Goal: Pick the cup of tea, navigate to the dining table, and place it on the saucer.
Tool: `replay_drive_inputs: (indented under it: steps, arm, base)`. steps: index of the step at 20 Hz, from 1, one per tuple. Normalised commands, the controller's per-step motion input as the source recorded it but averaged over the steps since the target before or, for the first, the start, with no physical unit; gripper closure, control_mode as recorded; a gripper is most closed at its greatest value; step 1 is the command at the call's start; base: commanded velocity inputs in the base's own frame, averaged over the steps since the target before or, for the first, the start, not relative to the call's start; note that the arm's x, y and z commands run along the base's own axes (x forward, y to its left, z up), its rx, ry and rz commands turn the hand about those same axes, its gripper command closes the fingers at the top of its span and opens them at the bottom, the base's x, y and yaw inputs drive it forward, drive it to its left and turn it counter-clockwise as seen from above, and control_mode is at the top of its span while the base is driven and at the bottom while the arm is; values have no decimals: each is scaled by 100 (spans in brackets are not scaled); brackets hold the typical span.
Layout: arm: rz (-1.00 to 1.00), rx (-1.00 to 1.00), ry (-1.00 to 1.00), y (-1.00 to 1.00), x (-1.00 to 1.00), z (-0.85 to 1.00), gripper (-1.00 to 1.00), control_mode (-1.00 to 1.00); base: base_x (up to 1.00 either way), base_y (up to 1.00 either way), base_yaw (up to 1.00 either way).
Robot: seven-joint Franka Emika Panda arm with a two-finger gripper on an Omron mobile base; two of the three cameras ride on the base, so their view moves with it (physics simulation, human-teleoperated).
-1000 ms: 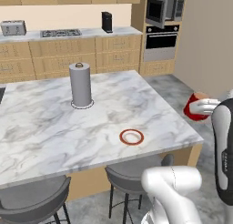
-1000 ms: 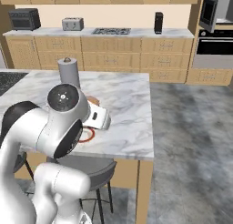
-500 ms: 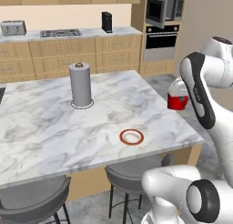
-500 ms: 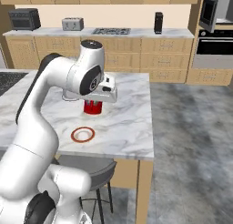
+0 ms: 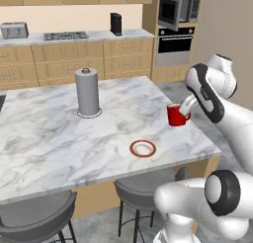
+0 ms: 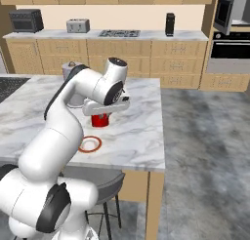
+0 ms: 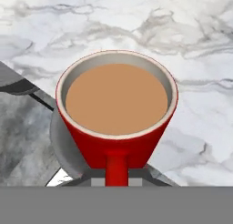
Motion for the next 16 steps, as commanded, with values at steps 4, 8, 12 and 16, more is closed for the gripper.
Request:
replay_drive_inputs:
  steps: [4, 8, 12, 16]
  arm:
    - [46, 1, -29, 29, 19, -71, 100, -100]
    - [47, 0, -17, 38, 29, -71, 100, -100]
    - [43, 0, 4, 45, 43, -45, 100, -100]
    - [38, 0, 24, 47, 50, -3, 100, -100]
  base:
    - [0, 0, 0]
    - [0, 0, 0]
    - [0, 0, 0]
    - [0, 0, 0]
